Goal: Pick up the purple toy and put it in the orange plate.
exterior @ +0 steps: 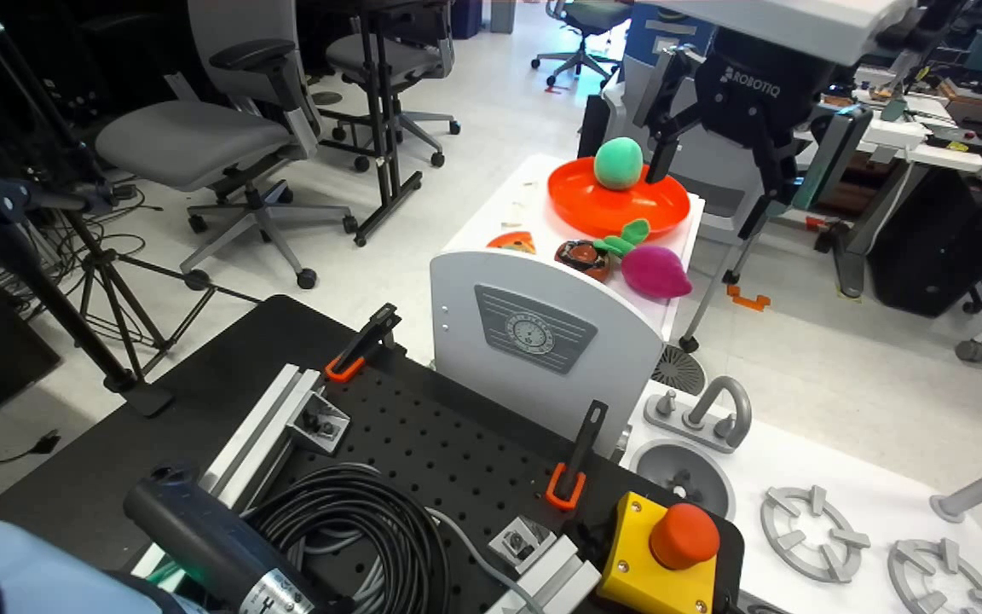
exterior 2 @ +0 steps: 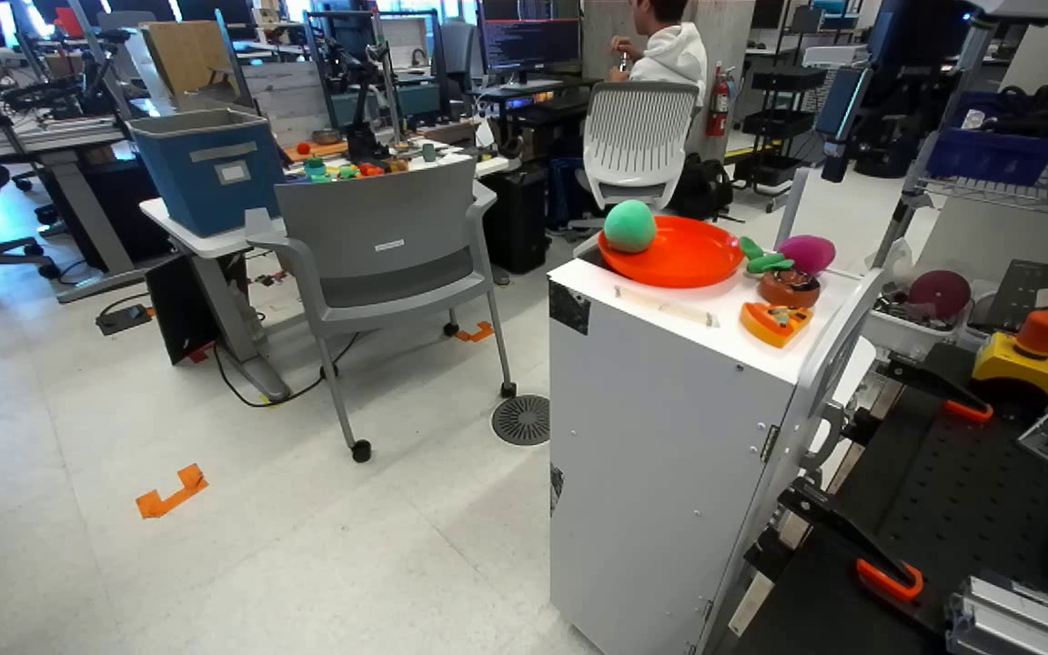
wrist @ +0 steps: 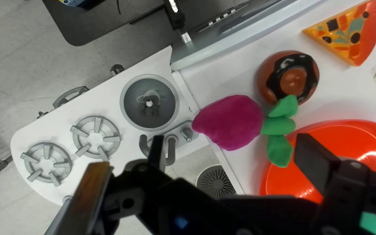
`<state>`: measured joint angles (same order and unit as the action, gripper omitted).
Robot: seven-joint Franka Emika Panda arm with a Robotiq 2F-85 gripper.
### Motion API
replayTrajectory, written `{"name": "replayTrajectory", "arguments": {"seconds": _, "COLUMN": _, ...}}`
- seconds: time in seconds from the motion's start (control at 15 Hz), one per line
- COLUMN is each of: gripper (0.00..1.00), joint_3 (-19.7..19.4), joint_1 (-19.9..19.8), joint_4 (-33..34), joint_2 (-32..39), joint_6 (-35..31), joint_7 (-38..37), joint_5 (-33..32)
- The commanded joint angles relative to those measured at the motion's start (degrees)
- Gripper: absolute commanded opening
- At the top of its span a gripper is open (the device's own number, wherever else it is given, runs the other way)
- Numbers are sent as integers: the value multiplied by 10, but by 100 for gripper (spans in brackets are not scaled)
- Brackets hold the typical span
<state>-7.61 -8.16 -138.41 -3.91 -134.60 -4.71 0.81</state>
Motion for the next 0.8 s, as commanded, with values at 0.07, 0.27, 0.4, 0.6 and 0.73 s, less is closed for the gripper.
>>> {"name": "replayTrajectory", "arguments": {"seconds": 0.07, "gripper": 100, "joint_3": 0, "joint_1": 1, "joint_4": 1, "joint_2": 2, "joint_6": -6, "joint_7": -9, "joint_5": 7}}
{"name": "replayTrajectory", "arguments": {"seconds": 0.27, "gripper": 100, "joint_3": 0, "joint_1": 1, "joint_4": 1, "joint_2": 4, "joint_6": -10, "joint_7": -20, "joint_5": 6}}
{"name": "replayTrajectory", "arguments": {"seconds": 0.4, "gripper": 100, "joint_3": 1, "joint_1": 1, "joint_4": 3, "joint_2": 7, "joint_6": -7, "joint_7": -28, "joint_5": 6}}
{"name": "replayTrajectory", "arguments": {"seconds": 0.6, "gripper": 100, "joint_3": 1, "joint_1": 1, "joint_4": 4, "joint_2": 11, "joint_6": -6, "joint_7": -35, "joint_5": 4}}
{"name": "replayTrajectory", "arguments": {"seconds": 0.73, "gripper": 100, "joint_3": 0, "joint_1": 1, "joint_4": 6, "joint_2": 18, "joint_6": -4, "joint_7": -34, "joint_5": 3}}
